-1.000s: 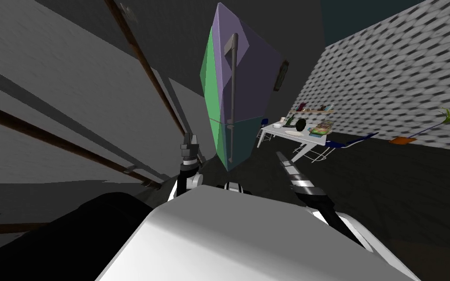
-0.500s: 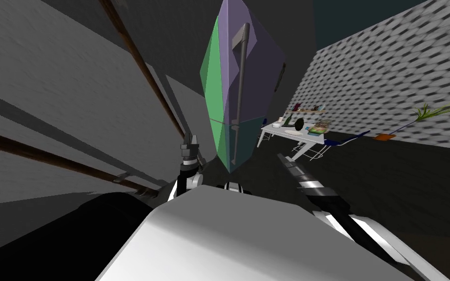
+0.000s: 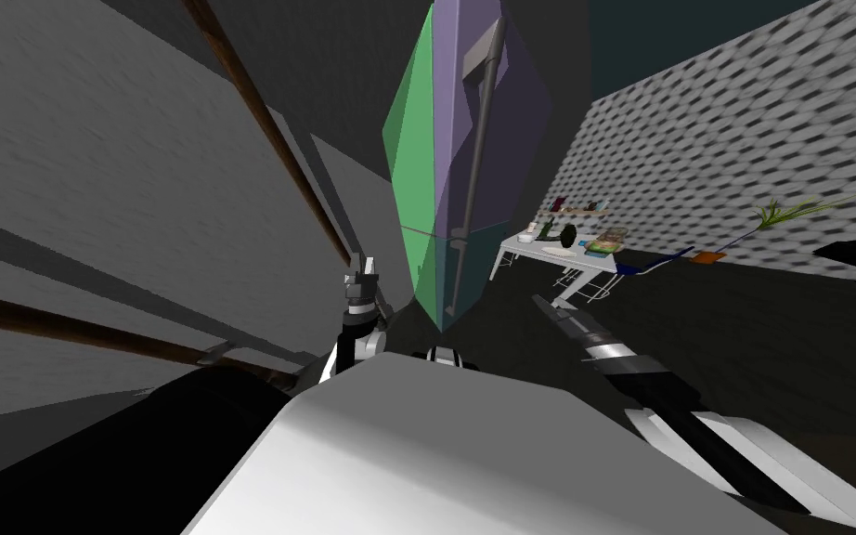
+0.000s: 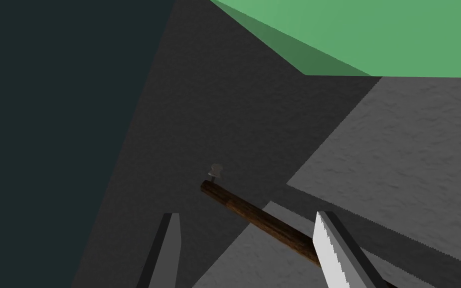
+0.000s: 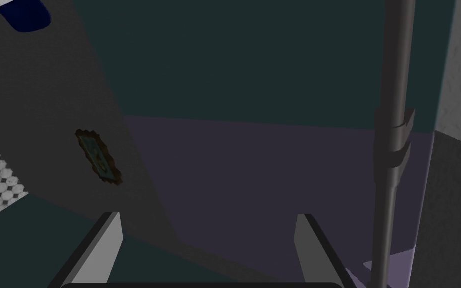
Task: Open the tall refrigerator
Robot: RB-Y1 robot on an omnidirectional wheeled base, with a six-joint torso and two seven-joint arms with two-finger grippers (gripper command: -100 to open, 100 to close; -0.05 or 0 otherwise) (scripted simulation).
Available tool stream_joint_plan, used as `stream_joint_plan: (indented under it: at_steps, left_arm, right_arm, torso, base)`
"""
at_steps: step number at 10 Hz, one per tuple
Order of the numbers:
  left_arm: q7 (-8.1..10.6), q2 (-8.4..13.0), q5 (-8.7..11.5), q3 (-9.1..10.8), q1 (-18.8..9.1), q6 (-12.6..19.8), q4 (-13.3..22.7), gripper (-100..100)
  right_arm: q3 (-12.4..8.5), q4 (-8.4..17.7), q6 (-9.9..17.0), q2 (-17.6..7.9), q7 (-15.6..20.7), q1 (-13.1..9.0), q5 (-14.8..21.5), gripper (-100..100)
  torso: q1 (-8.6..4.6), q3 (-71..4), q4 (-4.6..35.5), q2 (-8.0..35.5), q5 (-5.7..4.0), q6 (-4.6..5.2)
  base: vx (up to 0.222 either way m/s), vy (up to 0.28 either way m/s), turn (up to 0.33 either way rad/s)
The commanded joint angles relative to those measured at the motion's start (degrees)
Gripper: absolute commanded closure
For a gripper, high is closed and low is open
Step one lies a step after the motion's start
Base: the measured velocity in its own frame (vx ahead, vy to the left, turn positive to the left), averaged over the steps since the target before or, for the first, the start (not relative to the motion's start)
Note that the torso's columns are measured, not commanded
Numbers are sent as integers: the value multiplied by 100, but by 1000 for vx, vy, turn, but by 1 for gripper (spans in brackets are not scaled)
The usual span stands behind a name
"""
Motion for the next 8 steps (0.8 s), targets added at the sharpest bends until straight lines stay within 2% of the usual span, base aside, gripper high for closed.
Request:
stream_joint_plan:
  at_steps: [1, 2, 4, 5, 6, 7, 8]
  left_arm:
    - [0, 0, 0, 0, 0, 0, 0, 0]
    - [0, -1, 0, 0, 1, 0, 0, 0]
    - [0, 0, 0, 0, 0, 0, 0, 0]
    - [0, -1, 0, -1, 0, 0, 0, 0]
    - [0, 0, 0, 0, 0, 0, 0, 0]
    - [0, 0, 0, 0, 0, 0, 0, 0]
    - [0, 0, 0, 0, 0, 0, 0, 0]
  right_arm:
    - [-238, 64, 242, -439, 144, 78, 210, -100]
    - [-238, 64, 242, -558, 144, 78, 210, -100]
    - [-454, 148, 447, -955, 267, 153, 366, -100]
    - [-454, 148, 447, -1061, 267, 153, 366, -100]
    - [-556, 197, 550, -1258, 325, 187, 429, -100]
    - [-556, 197, 550, -1311, 325, 187, 429, -100]
    - [-654, 251, 652, -1536, 381, 218, 483, -100]
  torso:
    - [5, 1, 1, 1, 0, 2]
    - [38, -6, -2, -11, 9, 1]
    - [7, 4, 2, 6, 2, 2]
    - [23, 3, 1, 2, 4, 1]
    - [8, -1, 0, -2, 3, 0]
    - [15, -2, -1, -4, 3, 1]
    - [6, 0, 0, -1, 2, 0]
  base:
    - [74, 205, -115]
    - [43, 173, -44]
    - [22, 167, -67]
    - [32, 154, -31]
    - [31, 171, -43]
    - [19, 141, -29]
    - [28, 124, -42]
